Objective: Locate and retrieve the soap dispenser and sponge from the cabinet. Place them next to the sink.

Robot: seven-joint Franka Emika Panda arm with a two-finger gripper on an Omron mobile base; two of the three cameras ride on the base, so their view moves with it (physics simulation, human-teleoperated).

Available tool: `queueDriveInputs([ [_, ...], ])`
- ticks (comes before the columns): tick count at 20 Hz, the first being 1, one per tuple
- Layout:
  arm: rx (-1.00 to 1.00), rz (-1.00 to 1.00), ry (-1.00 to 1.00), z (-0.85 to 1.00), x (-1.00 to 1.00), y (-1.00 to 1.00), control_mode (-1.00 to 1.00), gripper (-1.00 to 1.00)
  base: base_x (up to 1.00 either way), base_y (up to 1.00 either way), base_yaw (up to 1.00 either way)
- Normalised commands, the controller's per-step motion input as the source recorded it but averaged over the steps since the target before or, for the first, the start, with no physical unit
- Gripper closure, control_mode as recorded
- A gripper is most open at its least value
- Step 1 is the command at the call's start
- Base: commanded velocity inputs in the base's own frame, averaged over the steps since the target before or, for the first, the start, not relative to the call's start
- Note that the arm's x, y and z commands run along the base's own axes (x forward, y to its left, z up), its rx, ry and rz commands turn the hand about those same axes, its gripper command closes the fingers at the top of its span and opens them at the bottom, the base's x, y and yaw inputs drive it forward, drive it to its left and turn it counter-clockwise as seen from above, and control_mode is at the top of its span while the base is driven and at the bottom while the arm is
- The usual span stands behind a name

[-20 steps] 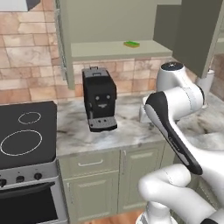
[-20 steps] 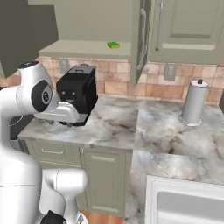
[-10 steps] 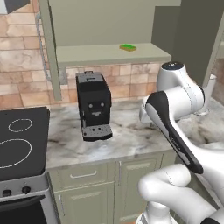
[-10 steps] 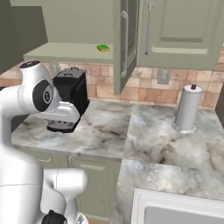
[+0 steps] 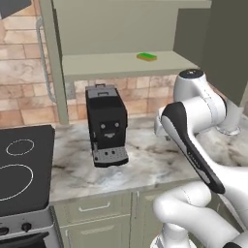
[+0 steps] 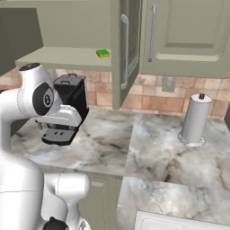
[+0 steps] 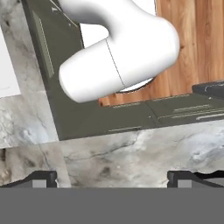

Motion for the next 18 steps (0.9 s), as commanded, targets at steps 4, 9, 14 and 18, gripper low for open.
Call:
queueDriveInputs([
  [4,0.00,0.00,0.00,0.00,0.00,0.00,1.00,-1.00,0.26,0.00,0.01],
  [9,0.00,0.00,0.00,0.00,0.00,0.00,1.00,-1.00,0.21,0.00,0.00],
  [14,0.00,0.00,0.00,0.00,0.00,0.00,1.00,-1.00,0.33,0.01,-0.01],
  [18,0.00,0.00,0.00,0.00,0.00,0.00,1.00,-1.00,0.36,0.06,-0.04],
])
